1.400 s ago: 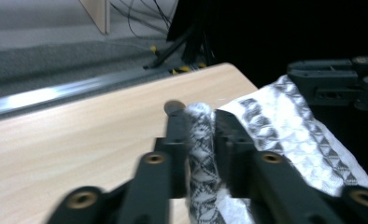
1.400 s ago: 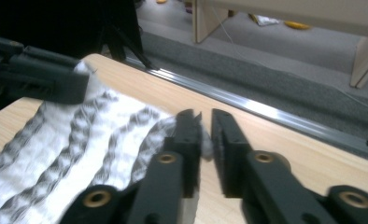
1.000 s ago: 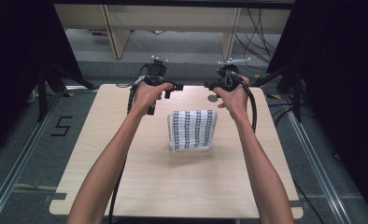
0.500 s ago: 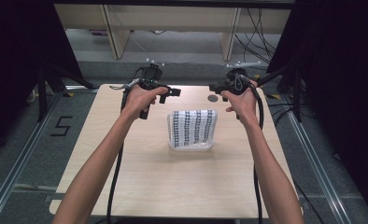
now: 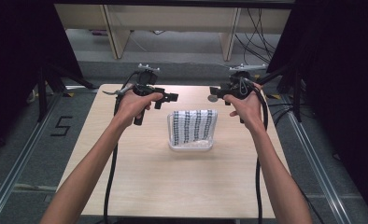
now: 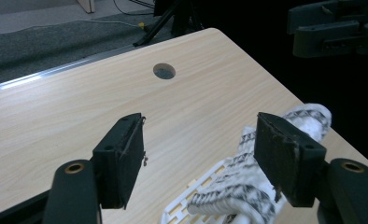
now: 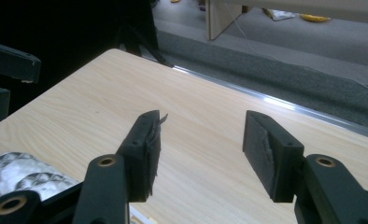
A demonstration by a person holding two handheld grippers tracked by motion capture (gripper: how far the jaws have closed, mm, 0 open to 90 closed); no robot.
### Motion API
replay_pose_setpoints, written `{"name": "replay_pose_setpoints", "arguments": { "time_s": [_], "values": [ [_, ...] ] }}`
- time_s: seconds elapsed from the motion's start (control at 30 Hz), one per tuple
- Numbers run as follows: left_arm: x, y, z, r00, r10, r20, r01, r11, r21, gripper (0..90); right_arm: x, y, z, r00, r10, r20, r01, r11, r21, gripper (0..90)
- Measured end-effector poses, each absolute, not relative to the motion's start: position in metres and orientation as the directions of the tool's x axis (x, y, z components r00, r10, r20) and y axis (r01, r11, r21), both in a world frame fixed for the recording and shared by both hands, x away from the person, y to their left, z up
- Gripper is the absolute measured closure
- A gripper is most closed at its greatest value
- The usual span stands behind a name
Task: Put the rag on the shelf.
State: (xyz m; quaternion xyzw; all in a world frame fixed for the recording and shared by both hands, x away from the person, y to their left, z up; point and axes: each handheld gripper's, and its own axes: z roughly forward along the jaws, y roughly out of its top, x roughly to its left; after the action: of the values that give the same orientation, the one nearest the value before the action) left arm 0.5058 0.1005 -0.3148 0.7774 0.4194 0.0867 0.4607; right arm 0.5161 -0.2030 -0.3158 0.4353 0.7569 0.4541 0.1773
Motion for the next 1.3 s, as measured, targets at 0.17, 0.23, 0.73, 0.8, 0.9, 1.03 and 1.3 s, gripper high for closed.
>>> {"name": "replay_pose_setpoints", "arguments": {
  "time_s": [0.17,0.23,0.73,0.8,0.9,1.03,1.3],
  "values": [
    [0.495,0.106,-0.314,0.629,0.73,-0.266,0.569,-0.199,0.798,29.8,0.507,-0.202,-0.31,-0.57,0.811,0.133,0.495,0.21,0.843,41.7],
    [0.49,0.11,-0.314,0.632,0.727,-0.27,0.565,-0.194,0.802,28.7,0.502,-0.201,-0.307,-0.572,0.809,0.137,0.495,0.207,0.844,39.0],
    [0.462,0.119,-0.315,0.66,0.708,-0.253,0.531,-0.2,0.824,24.7,0.478,-0.205,-0.299,-0.593,0.793,0.143,0.474,0.2,0.857,29.1],
    [0.459,0.12,-0.316,0.664,0.705,-0.249,0.526,-0.205,0.825,24.5,0.474,-0.206,-0.298,-0.588,0.794,0.152,0.476,0.189,0.859,29.1],
    [0.453,0.122,-0.317,0.673,0.695,-0.253,0.518,-0.198,0.832,24.5,0.469,-0.208,-0.299,-0.599,0.79,0.132,0.462,0.206,0.863,29.0],
    [0.442,0.124,-0.319,0.688,0.681,-0.252,0.508,-0.204,0.837,24.2,0.462,-0.207,-0.301,-0.613,0.779,0.135,0.457,0.21,0.864,29.0],
    [0.424,0.127,-0.326,0.716,0.656,-0.239,0.485,-0.22,0.846,23.1,0.445,-0.204,-0.304,-0.632,0.766,0.12,0.437,0.225,0.871,28.0]
  ]
}}
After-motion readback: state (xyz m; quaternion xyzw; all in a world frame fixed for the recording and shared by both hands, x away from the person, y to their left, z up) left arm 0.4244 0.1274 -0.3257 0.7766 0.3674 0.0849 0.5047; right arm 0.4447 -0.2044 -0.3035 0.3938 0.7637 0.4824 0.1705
